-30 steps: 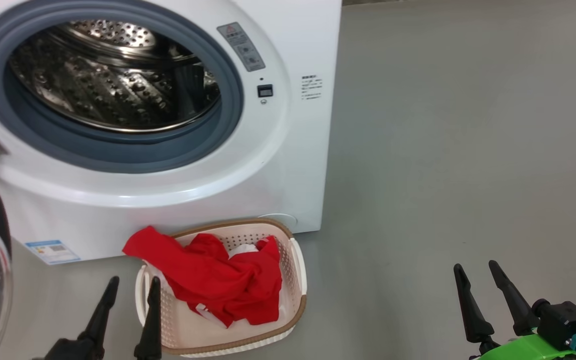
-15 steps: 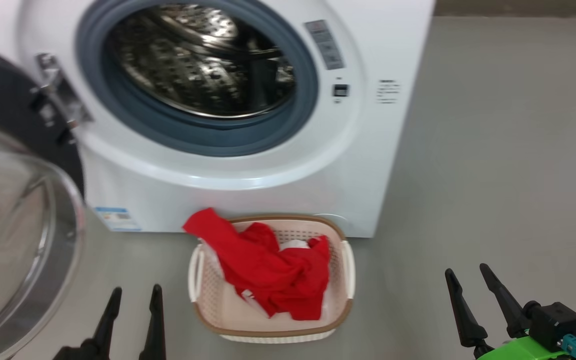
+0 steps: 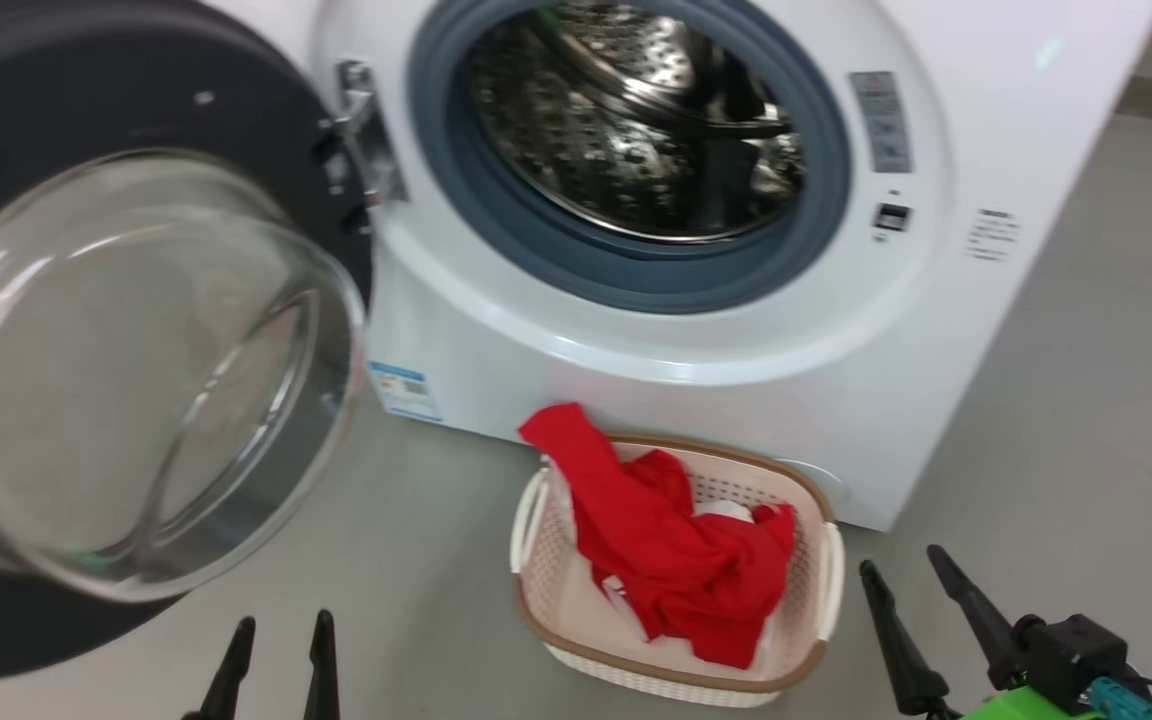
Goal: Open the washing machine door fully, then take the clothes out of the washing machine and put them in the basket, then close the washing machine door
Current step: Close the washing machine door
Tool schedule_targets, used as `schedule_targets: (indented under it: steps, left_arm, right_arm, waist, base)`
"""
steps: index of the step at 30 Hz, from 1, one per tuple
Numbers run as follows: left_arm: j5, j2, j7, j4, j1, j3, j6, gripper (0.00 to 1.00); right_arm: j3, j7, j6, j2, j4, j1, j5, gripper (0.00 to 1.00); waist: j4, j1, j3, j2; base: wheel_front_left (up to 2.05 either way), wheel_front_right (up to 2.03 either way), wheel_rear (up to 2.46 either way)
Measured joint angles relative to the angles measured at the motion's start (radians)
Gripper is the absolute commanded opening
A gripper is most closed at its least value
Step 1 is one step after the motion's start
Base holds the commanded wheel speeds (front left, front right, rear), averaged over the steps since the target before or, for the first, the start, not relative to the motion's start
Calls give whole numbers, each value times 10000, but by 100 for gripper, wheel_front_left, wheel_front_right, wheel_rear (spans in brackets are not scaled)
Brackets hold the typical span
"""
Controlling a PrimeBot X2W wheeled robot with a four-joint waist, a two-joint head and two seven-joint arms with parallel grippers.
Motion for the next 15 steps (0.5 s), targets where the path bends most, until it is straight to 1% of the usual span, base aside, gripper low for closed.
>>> schedule_targets:
  steps: [1,4,7,15]
  left_arm:
    - [-23,2,0,-6,83,6,4,100]
    - [-226,6,0,-82,314,33,194,100]
    - [-332,6,0,-226,336,33,270,100]
    - [-552,8,0,-424,558,36,401,100]
  right_arm:
    - [88,0,-2,-23,23,-2,-2,100]
    - [493,0,0,-71,100,-144,4,100]
    - [825,0,0,-104,194,-465,90,100]
    - [1225,2,0,-184,380,-690,105,100]
  waist:
    - [142,0,-16,0]
    - [494,0,-40,0]
    - [725,0,-34,0]
    - [871,0,12,0]
  base:
    - [0,0,0]
    - [0,0,0]
    - [0,0,0]
    - [0,0,0]
